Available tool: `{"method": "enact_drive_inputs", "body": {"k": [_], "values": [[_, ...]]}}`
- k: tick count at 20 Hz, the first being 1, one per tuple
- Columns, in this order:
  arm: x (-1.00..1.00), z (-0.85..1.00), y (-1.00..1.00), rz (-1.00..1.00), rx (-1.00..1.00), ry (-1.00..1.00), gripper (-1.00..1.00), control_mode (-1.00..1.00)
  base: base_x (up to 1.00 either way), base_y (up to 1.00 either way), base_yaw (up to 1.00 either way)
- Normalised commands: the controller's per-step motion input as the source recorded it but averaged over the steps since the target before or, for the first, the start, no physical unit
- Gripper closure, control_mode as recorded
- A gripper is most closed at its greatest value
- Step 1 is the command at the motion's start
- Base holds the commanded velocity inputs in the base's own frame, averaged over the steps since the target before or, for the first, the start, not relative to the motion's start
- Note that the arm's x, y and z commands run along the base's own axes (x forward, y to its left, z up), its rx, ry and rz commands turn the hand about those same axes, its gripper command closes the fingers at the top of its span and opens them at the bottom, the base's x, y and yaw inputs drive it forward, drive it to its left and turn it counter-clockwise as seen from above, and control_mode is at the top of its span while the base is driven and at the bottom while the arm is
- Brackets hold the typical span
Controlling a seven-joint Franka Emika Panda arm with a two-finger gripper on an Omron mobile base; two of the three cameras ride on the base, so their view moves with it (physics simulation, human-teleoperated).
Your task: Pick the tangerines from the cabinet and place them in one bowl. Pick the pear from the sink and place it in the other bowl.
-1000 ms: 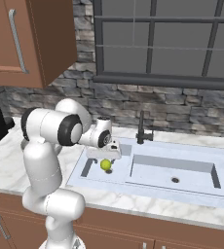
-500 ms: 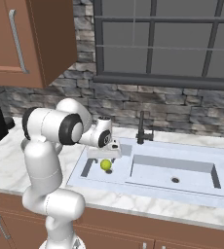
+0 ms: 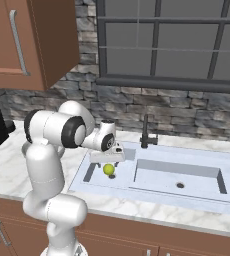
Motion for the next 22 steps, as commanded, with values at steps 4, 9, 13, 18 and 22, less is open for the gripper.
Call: {"method": "enact_drive_inputs", "body": {"k": [4, 9, 13, 18, 22], "values": [[0.00, -0.10, -0.08, 0.00, 0.00, 0.00, -1.00, -1.00, 0.00, 0.00, 0.00], [0.00, -0.01, -0.10, 0.00, 0.00, 0.01, -1.00, -1.00, 0.00, 0.00, 0.00], [0.00, 0.00, -0.17, 0.00, 0.00, 0.01, -1.00, -1.00, 0.00, 0.00, 0.00], [0.00, -0.05, -0.12, 0.00, 0.00, 0.01, -1.00, -1.00, 0.00, 0.00, 0.00], [0.00, -0.16, 0.00, 0.00, 0.00, 0.05, -1.00, -1.00, 0.00, 0.00, 0.00]]}}
